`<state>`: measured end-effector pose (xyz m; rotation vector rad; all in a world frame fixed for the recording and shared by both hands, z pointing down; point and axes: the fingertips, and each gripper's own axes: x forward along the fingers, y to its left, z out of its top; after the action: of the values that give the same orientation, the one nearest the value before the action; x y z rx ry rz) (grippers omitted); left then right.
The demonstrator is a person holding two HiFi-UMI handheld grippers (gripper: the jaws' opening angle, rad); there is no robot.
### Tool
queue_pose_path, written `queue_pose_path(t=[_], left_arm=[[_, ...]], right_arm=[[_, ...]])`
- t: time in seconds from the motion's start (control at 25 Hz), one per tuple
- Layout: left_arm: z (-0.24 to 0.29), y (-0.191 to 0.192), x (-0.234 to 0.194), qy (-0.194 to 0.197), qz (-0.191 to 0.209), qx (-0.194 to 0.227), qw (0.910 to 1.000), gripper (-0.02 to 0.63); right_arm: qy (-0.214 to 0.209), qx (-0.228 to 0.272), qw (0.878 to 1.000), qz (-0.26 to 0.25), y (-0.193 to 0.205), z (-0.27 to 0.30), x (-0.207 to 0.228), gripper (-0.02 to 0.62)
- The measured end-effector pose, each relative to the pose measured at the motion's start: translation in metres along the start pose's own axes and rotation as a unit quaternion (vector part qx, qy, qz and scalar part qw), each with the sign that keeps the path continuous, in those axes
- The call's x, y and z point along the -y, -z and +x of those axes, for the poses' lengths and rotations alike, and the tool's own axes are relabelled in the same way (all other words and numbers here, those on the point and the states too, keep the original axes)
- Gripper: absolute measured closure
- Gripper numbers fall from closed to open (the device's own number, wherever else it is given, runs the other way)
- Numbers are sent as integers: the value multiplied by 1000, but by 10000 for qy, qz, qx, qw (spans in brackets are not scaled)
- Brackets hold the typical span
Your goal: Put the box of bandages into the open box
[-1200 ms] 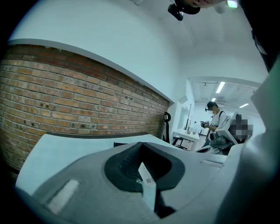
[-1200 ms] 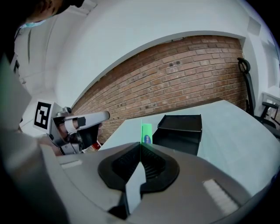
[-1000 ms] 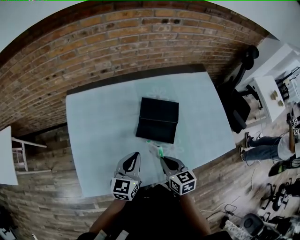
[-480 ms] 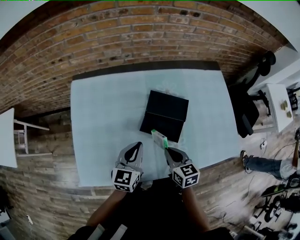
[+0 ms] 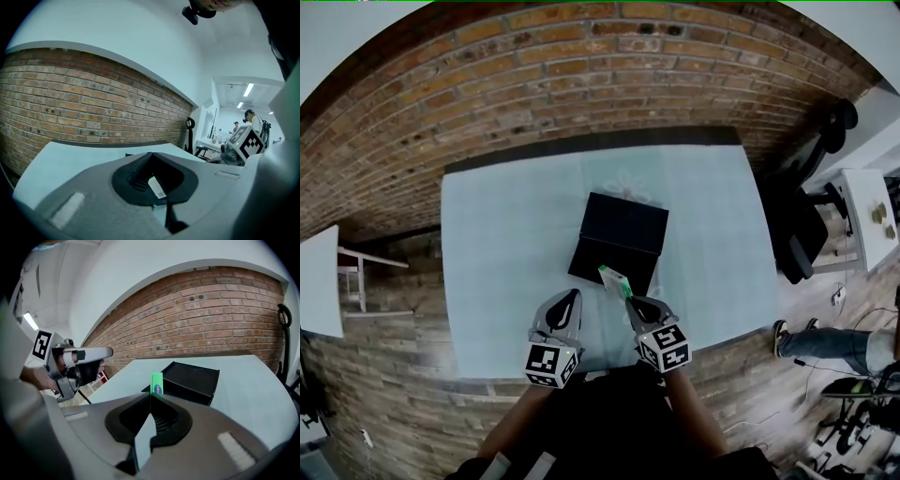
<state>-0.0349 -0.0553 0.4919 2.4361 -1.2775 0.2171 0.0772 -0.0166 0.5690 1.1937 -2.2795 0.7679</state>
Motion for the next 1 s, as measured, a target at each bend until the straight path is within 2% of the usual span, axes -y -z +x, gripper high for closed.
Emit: queue_pose_path(t=[0.6, 0.76, 1.0], left_arm=[[41, -7, -1, -119, 36, -128, 9998, 607], [46, -6, -7, -144, 43, -192, 9997, 607], [57, -5, -13, -143, 29, -254, 9996, 607]], right_arm=[[124, -424, 9975, -558, 5, 26, 51, 589], [115, -491, 9969, -604, 0, 35, 57, 589], [191, -685, 9930, -939, 8, 49, 62, 588]])
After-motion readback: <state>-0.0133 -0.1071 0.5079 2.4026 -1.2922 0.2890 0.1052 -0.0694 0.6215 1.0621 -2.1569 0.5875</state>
